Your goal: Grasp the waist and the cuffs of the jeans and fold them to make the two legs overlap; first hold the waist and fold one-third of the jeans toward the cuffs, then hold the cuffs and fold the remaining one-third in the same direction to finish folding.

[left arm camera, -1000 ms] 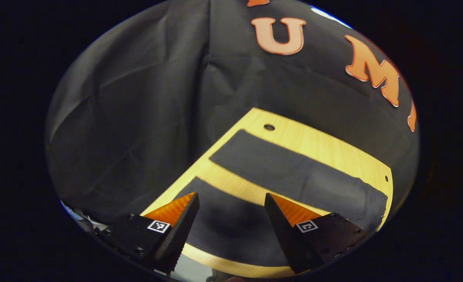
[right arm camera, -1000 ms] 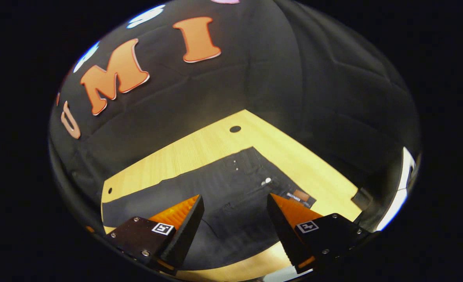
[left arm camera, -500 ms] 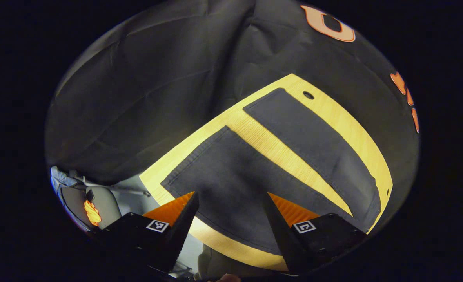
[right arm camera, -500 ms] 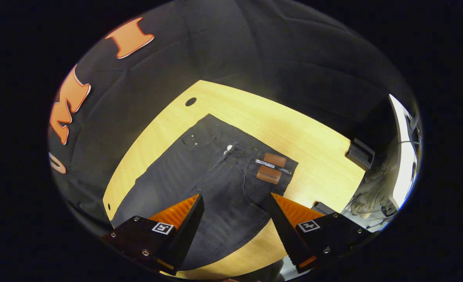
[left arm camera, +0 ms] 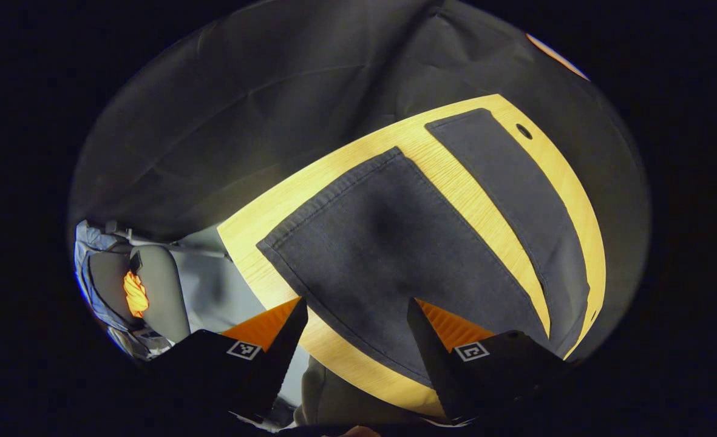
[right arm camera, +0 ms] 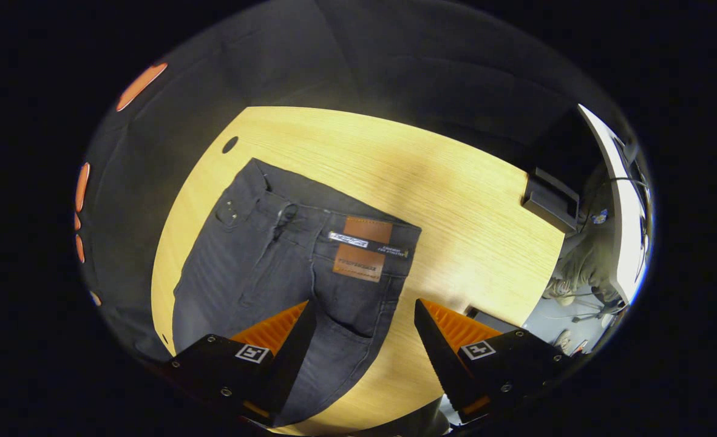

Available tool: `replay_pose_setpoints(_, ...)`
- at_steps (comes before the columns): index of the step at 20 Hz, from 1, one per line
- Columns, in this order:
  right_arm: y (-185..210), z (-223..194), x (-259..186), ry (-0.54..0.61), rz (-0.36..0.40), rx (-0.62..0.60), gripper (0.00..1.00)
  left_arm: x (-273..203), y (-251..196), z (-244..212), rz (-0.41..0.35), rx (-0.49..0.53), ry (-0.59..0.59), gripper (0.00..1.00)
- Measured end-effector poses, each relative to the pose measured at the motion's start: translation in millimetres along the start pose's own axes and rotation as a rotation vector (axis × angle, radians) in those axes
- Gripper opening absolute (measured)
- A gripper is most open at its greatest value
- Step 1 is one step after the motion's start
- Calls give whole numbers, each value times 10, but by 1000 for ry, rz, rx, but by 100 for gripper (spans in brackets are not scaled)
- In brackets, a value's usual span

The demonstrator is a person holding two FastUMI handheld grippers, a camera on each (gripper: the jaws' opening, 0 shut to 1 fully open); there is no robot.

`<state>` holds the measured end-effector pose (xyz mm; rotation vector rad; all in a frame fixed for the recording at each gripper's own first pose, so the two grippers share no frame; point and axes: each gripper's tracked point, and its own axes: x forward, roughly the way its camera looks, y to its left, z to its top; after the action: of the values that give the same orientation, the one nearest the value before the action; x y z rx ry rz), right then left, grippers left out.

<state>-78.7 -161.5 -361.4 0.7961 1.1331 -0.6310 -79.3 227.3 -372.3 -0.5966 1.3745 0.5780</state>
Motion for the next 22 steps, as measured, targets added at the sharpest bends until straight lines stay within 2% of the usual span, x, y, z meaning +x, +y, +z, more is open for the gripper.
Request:
replay_pose_setpoints(6,-65,56,217,45,-35,47,98,185,191,-8,75,-72,80,99)
replay_pose_setpoints(8,-52,74,220,46,-45,29,96,300,224,-18,74,-98,105,99)
replay_pose_setpoints(11,-64,73,253,53,-97,-20,93,414,301,-48,93,-134,149,99)
replay_pose_setpoints(13,-92,62,265,66,-142,-30,89,476,264,-13,95,-121,146,98)
replay_pose_setpoints(15,-118,75,269,77,-194,-50,78,490,256,24,100,-119,154,98)
replay_pose_setpoints(16,-117,77,270,79,-206,-85,62,476,237,22,102,-124,164,97)
replay_pose_setpoints(17,-106,72,289,78,-209,-110,65,485,198,31,100,-126,173,94)
replay_pose_setpoints(19,-42,82,310,61,-186,-122,50,479,154,83,89,-95,173,77)
replay_pose_setpoints(20,-19,80,314,54,-174,-120,31,500,92,95,75,-62,153,70)
replay_pose_setpoints(21,-20,87,316,48,-146,-131,28,532,34,222,49,-34,85,51)
replay_pose_setpoints(22,-15,80,322,51,-106,-124,28,565,0,178,37,-35,84,31)
